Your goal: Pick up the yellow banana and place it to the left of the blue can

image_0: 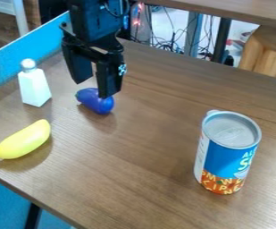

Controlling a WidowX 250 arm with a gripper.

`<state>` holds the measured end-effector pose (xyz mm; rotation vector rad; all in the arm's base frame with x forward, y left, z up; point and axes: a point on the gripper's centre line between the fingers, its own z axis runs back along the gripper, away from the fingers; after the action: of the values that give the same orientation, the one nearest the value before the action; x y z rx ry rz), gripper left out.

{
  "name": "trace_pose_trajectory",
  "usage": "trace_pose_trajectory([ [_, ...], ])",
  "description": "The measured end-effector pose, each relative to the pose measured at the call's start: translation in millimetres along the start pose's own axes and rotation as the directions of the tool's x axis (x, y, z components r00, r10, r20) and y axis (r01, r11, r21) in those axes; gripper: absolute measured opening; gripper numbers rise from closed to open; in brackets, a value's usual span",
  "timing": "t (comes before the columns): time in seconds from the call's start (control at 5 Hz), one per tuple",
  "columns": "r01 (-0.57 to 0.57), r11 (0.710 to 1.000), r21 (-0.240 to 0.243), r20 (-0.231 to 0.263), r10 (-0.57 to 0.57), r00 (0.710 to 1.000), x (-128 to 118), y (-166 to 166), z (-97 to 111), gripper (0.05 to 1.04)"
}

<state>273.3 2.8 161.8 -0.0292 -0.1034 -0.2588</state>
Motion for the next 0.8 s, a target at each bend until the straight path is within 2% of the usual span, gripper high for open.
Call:
trace_pose_trajectory([
  [0.2, 0.003, 1.000, -0.008, -0.025, -0.003, 1.000, -2.6, -0.5, -7.1, 0.998],
  [0.6, -0.034, 0.999, -0.013, 0.000, 0.034, 0.999, -27.8, 30.2, -15.8, 0.998],
  [0.8, -0.067, 0.998, 0.009, -0.037, 0.068, 0.997, -47.9, 49.0, -26.9, 0.999],
])
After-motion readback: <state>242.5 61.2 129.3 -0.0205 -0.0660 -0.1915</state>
